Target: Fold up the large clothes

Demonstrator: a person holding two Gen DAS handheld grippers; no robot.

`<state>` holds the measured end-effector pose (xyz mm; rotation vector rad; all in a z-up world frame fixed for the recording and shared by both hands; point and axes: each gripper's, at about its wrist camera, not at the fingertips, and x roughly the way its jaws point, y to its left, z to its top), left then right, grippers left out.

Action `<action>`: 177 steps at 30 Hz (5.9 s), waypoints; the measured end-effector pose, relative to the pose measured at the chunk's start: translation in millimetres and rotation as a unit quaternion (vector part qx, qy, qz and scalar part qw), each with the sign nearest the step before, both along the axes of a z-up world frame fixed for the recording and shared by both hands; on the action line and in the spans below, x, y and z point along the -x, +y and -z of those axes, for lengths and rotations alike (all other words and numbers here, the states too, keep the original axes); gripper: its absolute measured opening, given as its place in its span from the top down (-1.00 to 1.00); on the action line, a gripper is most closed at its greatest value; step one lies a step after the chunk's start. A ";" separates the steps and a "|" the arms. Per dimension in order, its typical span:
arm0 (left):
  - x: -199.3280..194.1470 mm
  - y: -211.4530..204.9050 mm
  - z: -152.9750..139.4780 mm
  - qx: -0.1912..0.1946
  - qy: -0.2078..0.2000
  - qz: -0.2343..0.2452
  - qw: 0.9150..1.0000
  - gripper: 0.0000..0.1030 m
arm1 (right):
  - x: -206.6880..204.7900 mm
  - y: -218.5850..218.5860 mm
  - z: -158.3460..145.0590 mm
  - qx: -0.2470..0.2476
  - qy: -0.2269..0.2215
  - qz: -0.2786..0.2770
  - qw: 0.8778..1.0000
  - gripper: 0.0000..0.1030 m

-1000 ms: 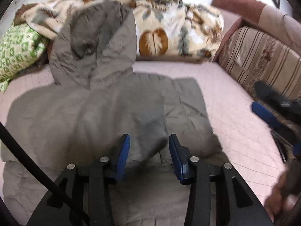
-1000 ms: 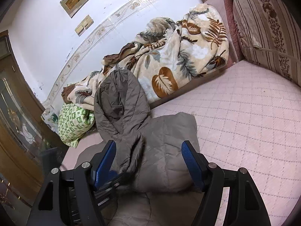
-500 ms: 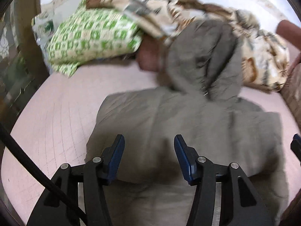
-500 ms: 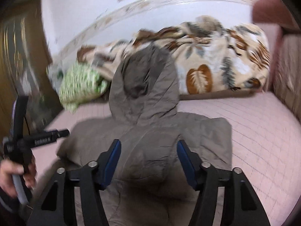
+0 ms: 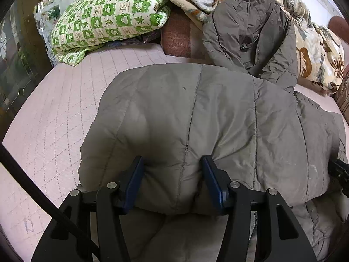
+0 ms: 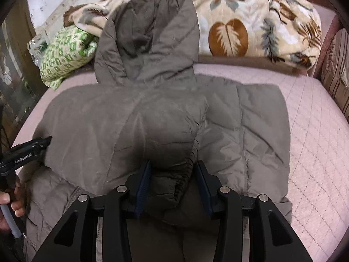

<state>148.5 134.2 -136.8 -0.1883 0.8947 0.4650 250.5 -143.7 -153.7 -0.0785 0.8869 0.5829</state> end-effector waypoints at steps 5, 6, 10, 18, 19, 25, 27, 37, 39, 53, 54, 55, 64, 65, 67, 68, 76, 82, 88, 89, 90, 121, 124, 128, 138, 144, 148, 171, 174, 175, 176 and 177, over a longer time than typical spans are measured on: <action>3.8 -9.3 -4.9 -0.019 -0.013 -0.003 1.000 -0.06 | -2.9 0.5 5.5 0.007 0.011 0.004 1.000 0.11; 7.8 -12.6 -8.5 -0.024 -0.019 -0.003 1.000 -0.06 | -2.1 0.4 4.1 0.006 0.010 0.005 1.000 0.11; 29.8 -33.7 -22.3 -0.048 -0.033 0.002 0.998 -0.06 | 3.5 -5.5 -11.1 -0.014 -0.001 0.009 1.000 0.09; 56.7 -67.1 -16.3 -0.082 -0.025 0.011 0.996 -0.06 | 26.7 -5.2 -42.9 -0.045 -0.051 -0.010 0.998 0.08; 56.9 -68.2 -14.5 -0.085 -0.023 0.009 0.996 -0.06 | 28.0 -3.2 -43.3 -0.041 -0.054 -0.012 0.998 0.08; 56.3 -75.2 -3.7 -0.114 -0.014 0.006 0.993 -0.07 | 24.5 -1.9 -37.6 -0.041 -0.043 -0.008 0.998 0.07; 55.8 -75.5 0.2 -0.120 -0.010 0.004 0.993 -0.07 | 21.5 -2.8 -35.4 -0.040 -0.039 -0.007 0.998 0.07; 51.8 -73.5 9.4 -0.120 0.002 0.004 0.993 -0.09 | 10.4 0.5 -15.4 -0.020 -0.009 0.002 1.000 0.05; 51.8 -73.3 9.9 -0.119 0.003 0.004 0.993 -0.09 | 9.2 0.4 -13.2 -0.018 -0.005 0.004 1.000 0.00; 52.5 -69.5 -24.7 -0.140 -0.035 0.001 0.990 -0.16 | 12.8 -12.0 -30.5 -0.046 -0.021 0.016 0.999 -0.02; 48.2 -64.6 -32.8 -0.131 -0.040 0.001 0.991 -0.19 | 12.0 -14.5 -32.0 -0.050 -0.021 0.019 0.998 -0.02; 43.3 -59.7 -39.1 -0.123 -0.042 0.000 0.991 -0.22 | 11.3 -16.9 -33.3 -0.055 -0.023 0.022 0.998 -0.02; -20.8 -37.4 -28.1 -0.088 -0.006 0.005 0.996 -0.23 | 6.1 -16.9 -31.8 -0.058 -0.019 0.023 0.998 -0.02; -24.5 -37.3 -22.7 -0.086 0.000 0.003 0.996 -0.23 | 5.4 -16.1 -30.5 -0.056 -0.016 0.022 0.998 -0.02; -26.9 -37.6 -16.4 -0.092 0.001 0.002 0.996 -0.25 | 3.5 -15.4 -26.8 -0.052 -0.010 0.022 0.998 -0.02; -27.0 -37.8 -14.7 -0.094 0.001 0.003 0.996 -0.27 | 2.8 -15.0 -24.6 -0.050 -0.007 0.022 0.998 -0.02; -29.3 -33.7 -5.7 -0.091 0.005 0.000 0.996 -0.34 | -2.0 -8.0 -10.3 -0.034 0.015 0.019 0.999 -0.02; -21.5 -36.9 -12.7 -0.089 -0.008 -0.003 0.996 -0.34 | -0.7 -8.5 -12.4 -0.036 0.011 0.020 0.999 -0.02; -7.7 -43.5 -22.8 -0.096 -0.016 -0.001 0.995 -0.34 | 2.8 -9.5 -18.1 -0.042 0.004 0.016 0.999 -0.02; -5.5 -45.5 -24.7 -0.098 -0.018 0.001 0.995 -0.34 | 3.5 -9.7 -19.2 -0.043 0.002 0.016 0.999 -0.02; -4.4 -47.1 -25.8 -0.099 -0.019 0.003 0.995 -0.33 | 4.1 -9.8 -20.0 -0.044 0.002 0.016 0.999 -0.02; 3.8 -58.4 -28.1 -0.105 -0.011 0.016 0.994 -0.34 | 3.2 -10.6 -18.9 -0.047 0.008 0.016 0.999 -0.02; 10.8 -62.4 -32.2 -0.107 -0.015 0.018 0.994 -0.34 | 6.4 -12.9 -23.9 -0.052 0.003 0.017 0.998 -0.02; 22.0 -69.1 -35.9 -0.111 -0.018 0.020 0.993 -0.34 | 12.5 -14.8 -29.3 -0.058 0.002 0.016 0.998 -0.02; 61.1 -85.9 -55.8 -0.112 -0.031 0.035 0.993 -0.34 | 41.2 -24.6 -57.0 -0.058 -0.024 0.009 0.998 -0.02; 102.4 -75.1 -68.6 -0.101 -0.055 0.046 0.992 -0.40 | 66.1 -44.4 -64.6 -0.056 -0.041 0.002 0.998 -0.02; 105.4 -47.9 -78.3 -0.078 -0.074 0.035 0.994 -0.40 | 89.2 -67.5 -66.1 -0.066 -0.043 0.011 0.997 -0.02; 50.5 -16.3 -53.8 -0.013 -0.105 0.097 0.990 -0.40 | -149.0 53.7 -228.6 -0.055 -0.054 0.064 0.995 -0.28; 45.7 -14.6 -51.3 -0.001 -0.109 0.102 0.989 -0.40 | -188.0 72.6 -214.8 -0.047 -0.047 0.070 0.995 -0.28; 43.5 -14.1 -50.8 0.000 -0.112 0.104 0.988 -0.40 | -200.4 79.8 -208.2 -0.036 -0.045 0.071 0.996 -0.28; 41.7 -14.0 -50.3 -0.001 -0.114 0.105 0.988 -0.40 | -212.5 87.5 -200.3 -0.025 -0.041 0.070 0.996 -0.28; 38.3 -13.0 -49.0 -0.005 -0.115 0.102 0.988 -0.40 | -221.8 91.9 -194.3 -0.019 -0.041 0.069 0.997 -0.28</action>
